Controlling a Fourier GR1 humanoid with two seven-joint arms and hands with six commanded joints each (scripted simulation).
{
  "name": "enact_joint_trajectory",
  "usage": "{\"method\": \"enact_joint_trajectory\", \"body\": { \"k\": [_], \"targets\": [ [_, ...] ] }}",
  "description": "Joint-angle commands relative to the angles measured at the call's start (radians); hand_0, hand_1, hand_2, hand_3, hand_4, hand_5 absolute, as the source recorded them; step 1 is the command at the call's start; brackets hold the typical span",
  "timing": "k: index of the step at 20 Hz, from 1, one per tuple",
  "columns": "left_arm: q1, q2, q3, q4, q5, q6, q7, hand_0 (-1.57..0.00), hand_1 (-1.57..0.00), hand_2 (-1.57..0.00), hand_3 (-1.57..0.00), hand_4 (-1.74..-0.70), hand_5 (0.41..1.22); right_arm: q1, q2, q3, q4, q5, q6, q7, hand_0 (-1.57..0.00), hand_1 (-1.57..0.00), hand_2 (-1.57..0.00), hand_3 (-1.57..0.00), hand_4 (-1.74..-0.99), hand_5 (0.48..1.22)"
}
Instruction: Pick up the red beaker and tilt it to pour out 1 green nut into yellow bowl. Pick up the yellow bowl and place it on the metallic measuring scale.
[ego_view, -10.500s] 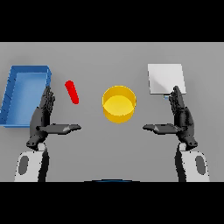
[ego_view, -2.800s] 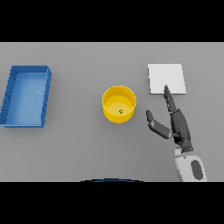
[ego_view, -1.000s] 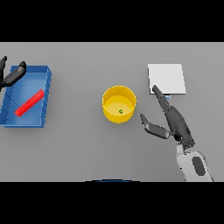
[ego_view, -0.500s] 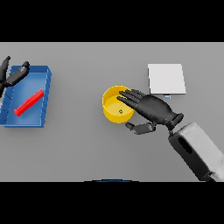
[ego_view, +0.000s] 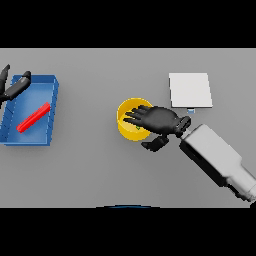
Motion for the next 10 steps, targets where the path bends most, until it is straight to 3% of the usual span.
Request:
{"method": "enact_joint_trajectory", "body": {
  "k": [1,5,10],
  "targets": [
    [0.012,0.009,0.004,0.005,0.001,-0.001,-0.009,0.0,0.0,0.0,0.0,-0.72,0.688,-0.015,0.013,0.01,0.027,0.008,0.008,0.011,0.0,0.0,0.0,0.0,-1.231,0.703],
    [0.011,0.006,0.006,0.019,0.005,-0.01,-0.005,0.0,0.0,0.0,0.0,-0.72,0.684,-0.065,0.011,0.045,0.089,0.033,0.039,-0.012,0.0,0.0,0.0,0.0,-1.266,0.72],
    [0.018,0.014,0.012,-0.002,0.01,0.0,-0.022,0.0,0.0,0.0,0.0,-0.72,0.688,-0.103,0.053,0.058,0.146,0.031,0.078,0.012,0.0,0.0,0.0,0.0,-1.297,0.753]
  ]
}}
